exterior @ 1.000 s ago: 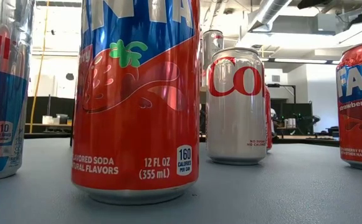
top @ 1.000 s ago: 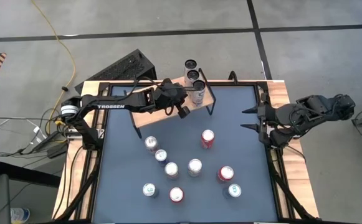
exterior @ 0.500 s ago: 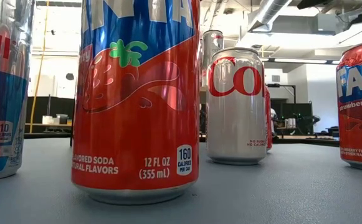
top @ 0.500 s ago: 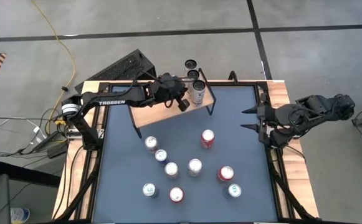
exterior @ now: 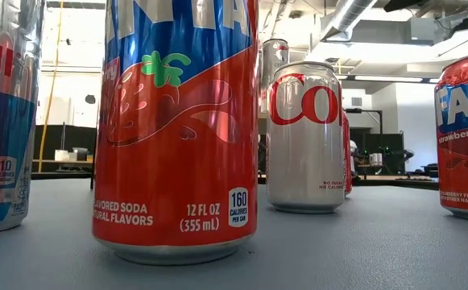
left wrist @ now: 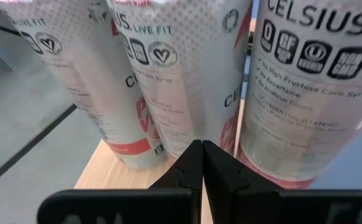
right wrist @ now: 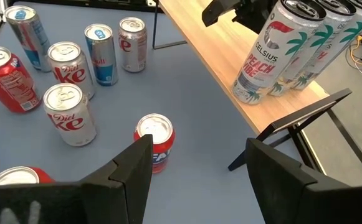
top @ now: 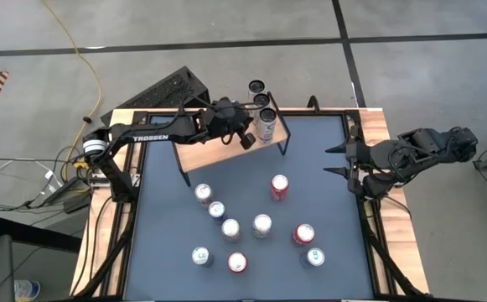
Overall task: Place canned beverage on shelf
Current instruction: Adjust the white pink soda can on the shelf, then put the left blue soda can on the shelf
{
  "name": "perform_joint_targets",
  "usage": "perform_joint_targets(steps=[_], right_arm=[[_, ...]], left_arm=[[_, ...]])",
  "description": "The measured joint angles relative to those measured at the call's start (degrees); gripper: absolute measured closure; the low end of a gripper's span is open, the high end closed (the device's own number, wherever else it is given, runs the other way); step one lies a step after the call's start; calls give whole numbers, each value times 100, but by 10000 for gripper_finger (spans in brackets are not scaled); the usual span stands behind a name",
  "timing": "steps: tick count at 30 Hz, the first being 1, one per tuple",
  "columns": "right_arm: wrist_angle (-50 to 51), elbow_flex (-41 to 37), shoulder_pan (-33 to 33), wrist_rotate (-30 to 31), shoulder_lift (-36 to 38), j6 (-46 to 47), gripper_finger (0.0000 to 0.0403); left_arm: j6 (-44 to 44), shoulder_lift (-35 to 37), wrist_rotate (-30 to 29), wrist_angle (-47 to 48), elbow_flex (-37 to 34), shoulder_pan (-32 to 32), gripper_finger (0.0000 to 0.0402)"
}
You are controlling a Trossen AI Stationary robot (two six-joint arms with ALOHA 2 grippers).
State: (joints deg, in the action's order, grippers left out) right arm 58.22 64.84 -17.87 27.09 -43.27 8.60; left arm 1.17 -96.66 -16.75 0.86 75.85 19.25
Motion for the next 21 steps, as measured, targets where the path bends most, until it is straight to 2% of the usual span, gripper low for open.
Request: perform_joint_targets(steps=[6,11,13,16,21], right_arm=[[0,0,-1,0,0,1,163],[-2,0,-1,0,0,4,163],[-11,-2,-4,-41,0,4,163],[-22,-2,-4,-444,-61,3,163],[-62,-2,-6,-743,-388,-164,163]], left_arm=[[-36,0,-24,205,0,-2,401],[-316,210,97,907,0,-104,402],[-415,423,171,1162,0,-214,401],[-552,883,354,1422,0,-452,401],[-499,1808,910,1467,0,-1072,401]])
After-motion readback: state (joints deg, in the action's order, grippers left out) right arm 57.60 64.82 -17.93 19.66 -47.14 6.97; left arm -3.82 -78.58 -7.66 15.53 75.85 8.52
